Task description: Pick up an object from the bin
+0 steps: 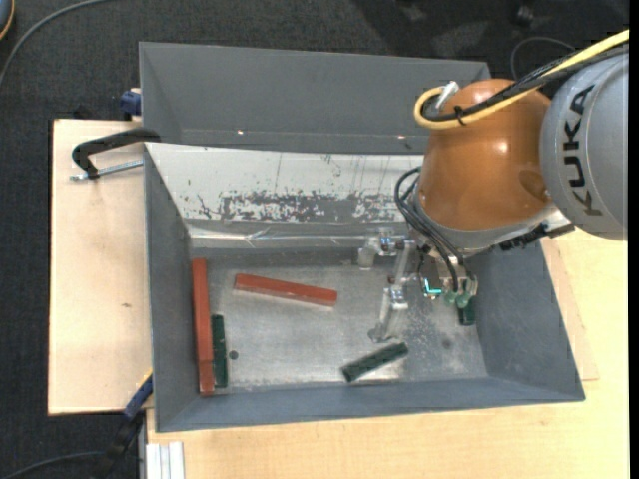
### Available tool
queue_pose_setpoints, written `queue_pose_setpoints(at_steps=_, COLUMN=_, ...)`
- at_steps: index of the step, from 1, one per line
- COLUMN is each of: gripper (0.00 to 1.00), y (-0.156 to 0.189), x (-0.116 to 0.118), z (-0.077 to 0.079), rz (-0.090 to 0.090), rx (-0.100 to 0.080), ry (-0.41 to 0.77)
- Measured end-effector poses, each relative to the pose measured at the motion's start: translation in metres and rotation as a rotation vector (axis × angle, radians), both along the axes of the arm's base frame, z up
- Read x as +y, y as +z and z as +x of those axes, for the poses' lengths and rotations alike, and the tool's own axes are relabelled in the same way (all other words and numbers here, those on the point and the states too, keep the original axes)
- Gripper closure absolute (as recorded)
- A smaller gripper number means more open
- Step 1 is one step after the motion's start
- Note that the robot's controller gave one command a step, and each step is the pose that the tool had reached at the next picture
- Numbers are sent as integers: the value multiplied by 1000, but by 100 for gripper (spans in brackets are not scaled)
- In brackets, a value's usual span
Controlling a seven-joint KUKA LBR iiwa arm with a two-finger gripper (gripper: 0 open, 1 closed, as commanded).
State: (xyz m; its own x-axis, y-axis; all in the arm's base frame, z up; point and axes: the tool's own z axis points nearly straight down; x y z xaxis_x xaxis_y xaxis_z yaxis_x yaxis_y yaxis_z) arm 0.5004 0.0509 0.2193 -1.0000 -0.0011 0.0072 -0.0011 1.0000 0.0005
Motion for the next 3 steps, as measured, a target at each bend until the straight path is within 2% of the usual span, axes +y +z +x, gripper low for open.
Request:
queue_pose_setpoints(at_steps=1, gripper=0, y=-151, x=21, z=-10, rz=1, rx=-7, ry=-92)
queue_pose_setpoints(at_steps=2, gripper=0, y=-148, x=-32, z=7, rz=0, rx=-16, ry=290)
queue_pose_setpoints(at_steps=3, gripper=0, y=-147, x=-199, z=20, rz=13, rx=-9, ry=811)
